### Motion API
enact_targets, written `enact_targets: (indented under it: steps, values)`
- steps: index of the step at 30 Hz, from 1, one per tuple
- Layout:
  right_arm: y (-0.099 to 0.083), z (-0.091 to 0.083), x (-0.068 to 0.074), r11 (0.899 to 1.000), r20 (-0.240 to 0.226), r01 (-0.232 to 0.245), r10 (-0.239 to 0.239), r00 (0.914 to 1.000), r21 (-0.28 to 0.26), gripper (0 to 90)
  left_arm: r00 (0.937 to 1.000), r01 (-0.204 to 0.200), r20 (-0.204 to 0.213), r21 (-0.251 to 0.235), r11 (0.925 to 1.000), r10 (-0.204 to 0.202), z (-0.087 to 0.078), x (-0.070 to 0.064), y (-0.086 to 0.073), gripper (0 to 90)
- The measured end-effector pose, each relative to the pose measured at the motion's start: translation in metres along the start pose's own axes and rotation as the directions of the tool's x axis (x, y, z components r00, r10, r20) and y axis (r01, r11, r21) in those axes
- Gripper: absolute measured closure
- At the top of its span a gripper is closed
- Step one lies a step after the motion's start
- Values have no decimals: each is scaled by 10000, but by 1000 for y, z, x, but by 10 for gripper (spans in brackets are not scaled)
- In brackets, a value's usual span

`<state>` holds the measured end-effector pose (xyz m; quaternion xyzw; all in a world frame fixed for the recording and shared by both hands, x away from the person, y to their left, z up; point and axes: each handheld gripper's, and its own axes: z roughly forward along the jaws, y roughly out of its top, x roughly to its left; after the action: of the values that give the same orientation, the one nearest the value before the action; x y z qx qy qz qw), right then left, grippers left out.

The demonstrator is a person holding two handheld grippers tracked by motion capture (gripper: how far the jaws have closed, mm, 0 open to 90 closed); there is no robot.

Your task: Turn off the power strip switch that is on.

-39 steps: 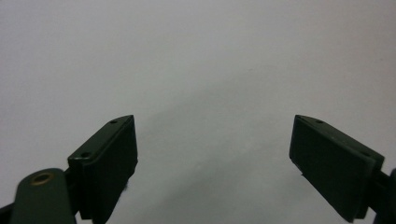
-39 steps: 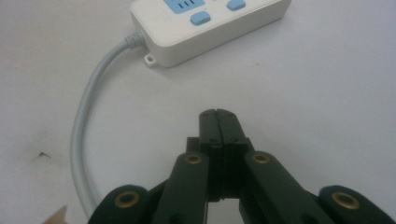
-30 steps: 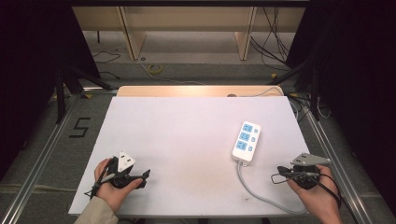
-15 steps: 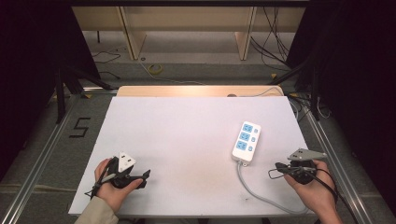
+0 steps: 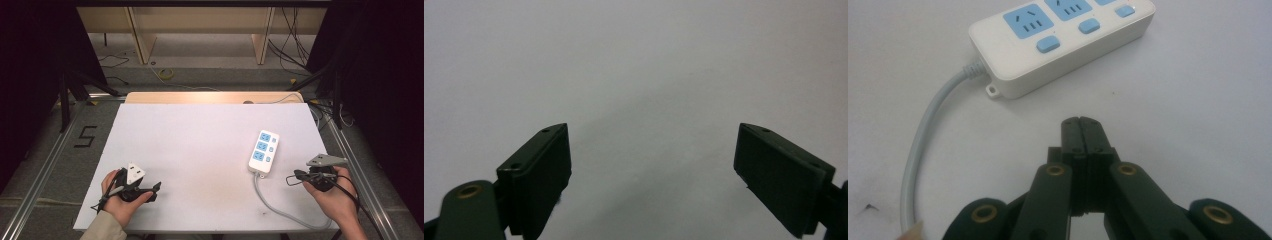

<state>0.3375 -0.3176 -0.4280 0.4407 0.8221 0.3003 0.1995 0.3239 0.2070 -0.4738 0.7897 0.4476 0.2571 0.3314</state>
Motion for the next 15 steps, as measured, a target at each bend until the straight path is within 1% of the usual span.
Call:
enact_targets:
  steps: [4, 9, 15]
  values:
    - [3, 2, -1, 10000, 36, 23, -23, 10000, 31, 900, 10000, 34, -4, -11, 10000, -34, 0, 0, 0, 150]
    - [5, 3, -2, 10000, 37, 6, -6, 10000, 44, 900, 10000, -35, -9, 19, 10000, 35, 0, -1, 0, 150]
    - [8, 6, -4, 9999, 42, -30, 29, 10000, 119, 900, 10000, -27, -18, 9, 10000, 27, 1, -1, 0, 150]
